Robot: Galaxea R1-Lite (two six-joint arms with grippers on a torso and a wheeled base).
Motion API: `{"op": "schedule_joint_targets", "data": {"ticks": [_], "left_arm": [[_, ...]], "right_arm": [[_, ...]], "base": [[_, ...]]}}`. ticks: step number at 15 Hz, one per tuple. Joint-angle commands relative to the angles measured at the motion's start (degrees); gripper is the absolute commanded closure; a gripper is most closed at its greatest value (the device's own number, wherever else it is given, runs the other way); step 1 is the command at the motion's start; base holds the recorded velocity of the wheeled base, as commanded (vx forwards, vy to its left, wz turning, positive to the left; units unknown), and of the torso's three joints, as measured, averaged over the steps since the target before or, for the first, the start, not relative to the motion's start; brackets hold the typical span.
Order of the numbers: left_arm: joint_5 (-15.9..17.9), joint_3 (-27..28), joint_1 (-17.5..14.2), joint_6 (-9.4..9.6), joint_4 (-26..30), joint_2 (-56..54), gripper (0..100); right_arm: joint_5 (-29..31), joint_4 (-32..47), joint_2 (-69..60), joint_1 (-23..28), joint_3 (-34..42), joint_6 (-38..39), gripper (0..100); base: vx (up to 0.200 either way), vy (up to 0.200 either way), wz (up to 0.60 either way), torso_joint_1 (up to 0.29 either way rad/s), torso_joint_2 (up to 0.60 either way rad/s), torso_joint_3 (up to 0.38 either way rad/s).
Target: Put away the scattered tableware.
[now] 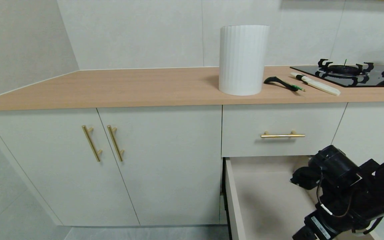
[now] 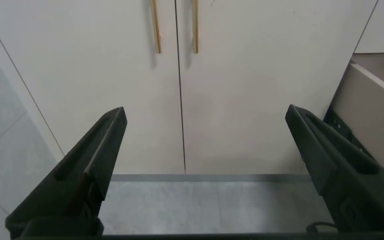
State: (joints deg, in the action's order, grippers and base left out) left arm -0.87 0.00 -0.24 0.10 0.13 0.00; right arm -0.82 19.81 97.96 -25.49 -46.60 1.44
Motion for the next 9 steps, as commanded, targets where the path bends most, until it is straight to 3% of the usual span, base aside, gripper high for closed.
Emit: {"op": "schedule_joint_targets", "data": {"ticks": [1,9], "left_arm": [[0.0,0.0,0.0,-0.01,0.0,0.0,0],[0.0,0.0,0.0,-0.01,0.0,0.0,0]], "right_arm": [[0.1,-0.2,-0.5,0.9,-3.7,3.4,0],[-0.1,-6.2,-4.8,4.9,-3.8,3.7,0]], "base": [[0.0,0.0,0.0,0.0,0.0,0.0],[0.0,0.0,0.0,0.0,0.0,0.0]]}}
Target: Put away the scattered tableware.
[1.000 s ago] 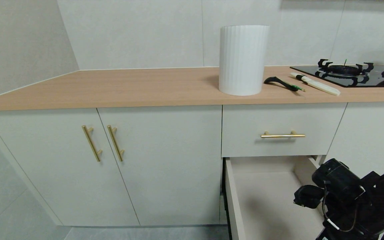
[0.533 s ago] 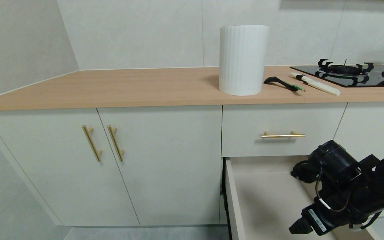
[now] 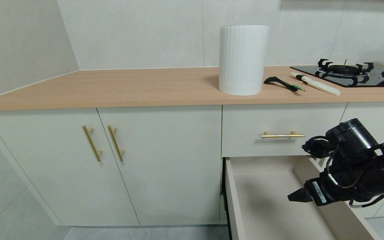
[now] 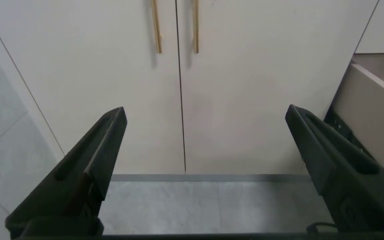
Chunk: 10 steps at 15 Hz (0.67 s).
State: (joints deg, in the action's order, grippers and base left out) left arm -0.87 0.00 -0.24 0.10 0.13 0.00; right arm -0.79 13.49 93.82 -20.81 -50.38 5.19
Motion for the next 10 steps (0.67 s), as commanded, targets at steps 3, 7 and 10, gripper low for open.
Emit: {"op": "schedule_joint_targets", "data": {"ticks": [3,7,10], "left_arm": [[0.0,0.0,0.0,-0.01,0.0,0.0,0],[0.0,0.0,0.0,-0.01,0.0,0.0,0],[0.0,0.0,0.0,-0.01,0.0,0.0,0]], "right_arm": [[0.0,-0.4,-0.7,0.5,0.1,0.0,0],[0.0,-0.4,-0.6,0.5,0.1,-0.1,0],[0.0,-0.4,-0.5,0.5,0.1,-0.1,0]], "base": [[0.0,0.0,0.0,0.031,-0.15,-0.119],[0.0,0.0,0.0,0.111,-0.36,-0.293],[0.0,0.0,0.0,0.147,-0.5,-0.3]]}}
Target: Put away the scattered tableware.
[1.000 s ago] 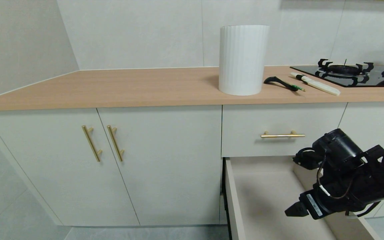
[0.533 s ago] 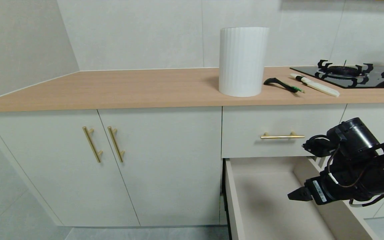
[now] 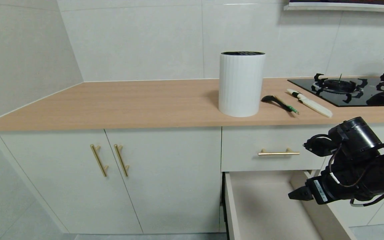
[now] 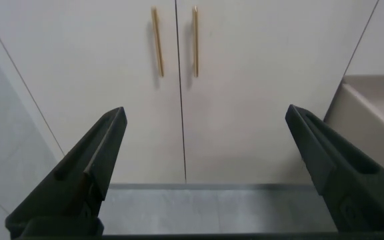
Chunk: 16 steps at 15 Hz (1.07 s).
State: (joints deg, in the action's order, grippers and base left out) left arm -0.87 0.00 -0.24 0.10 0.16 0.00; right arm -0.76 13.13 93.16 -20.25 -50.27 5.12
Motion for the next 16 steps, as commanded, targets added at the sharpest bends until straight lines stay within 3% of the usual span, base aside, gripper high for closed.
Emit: {"op": "schedule_joint_targets", "data": {"ticks": [1,9,12,16], "left_arm": [[0.0,0.0,0.0,-0.01,0.0,0.0,0],[0.0,0.0,0.0,-0.01,0.0,0.0,0],[0.0,0.0,0.0,-0.01,0.0,0.0,0],[0.0,0.0,0.0,-0.01,-0.1,0.0,0]], "right_arm": [[0.0,0.0,0.2,-0.1,0.0,0.0,0],[0.1,-0.2,0.0,0.0,-0.2,0.1,0],[2.9,-8.8,-0.3,0.0,-1.1,0.0,0],[6.1,-9.9,6.1,2.4,-15.0,0.0,0]], "base": [[0.0,0.0,0.0,0.159,-0.46,-0.295],[0.0,0.0,0.0,0.17,-0.43,-0.264],[0.0,0.0,0.0,0.024,-0.07,-0.044],[0.0,0.0,0.0,0.0,0.0,0.0]]}}
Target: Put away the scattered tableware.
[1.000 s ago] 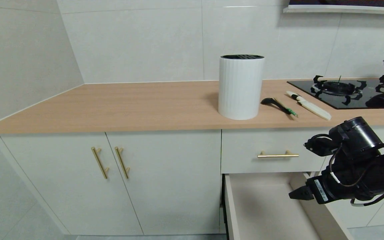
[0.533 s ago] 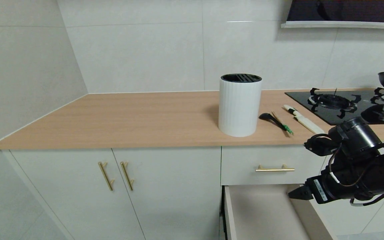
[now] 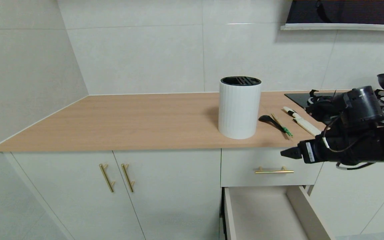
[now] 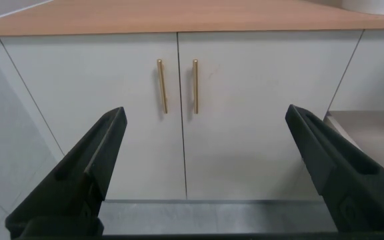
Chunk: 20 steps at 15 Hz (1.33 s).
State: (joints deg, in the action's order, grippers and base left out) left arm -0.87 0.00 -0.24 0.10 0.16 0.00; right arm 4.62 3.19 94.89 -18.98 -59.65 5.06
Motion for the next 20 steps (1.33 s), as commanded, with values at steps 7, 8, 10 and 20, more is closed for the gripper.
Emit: {"op": "schedule_joint_targets", "data": {"ticks": [7,8,10,20], "left_arm": [[0.0,0.0,0.0,-0.01,-0.1,0.0,0],[0.0,0.0,0.0,-0.01,0.0,0.0,0],[0.0,0.0,0.0,-0.01,0.0,0.0,0],[0.0,0.0,0.0,-0.01,-0.1,0.0,0]], "right_arm": [[7.8,-1.8,14.6,3.6,-15.0,1.3,0],[8.6,-2.7,15.9,4.0,-15.8,2.8,0],[9.0,-5.0,18.6,4.3,-16.6,3.7,0],[10.4,-7.9,24.6,6.8,-19.5,4.7,0]], "base": [[0.0,0.0,0.0,0.0,0.0,0.0],[0.0,0.0,0.0,0.0,0.0,0.0],[0.0,0.0,0.0,0.0,0.0,0.0],[0.0,0.0,0.0,0.0,0.0,0.0]]}}
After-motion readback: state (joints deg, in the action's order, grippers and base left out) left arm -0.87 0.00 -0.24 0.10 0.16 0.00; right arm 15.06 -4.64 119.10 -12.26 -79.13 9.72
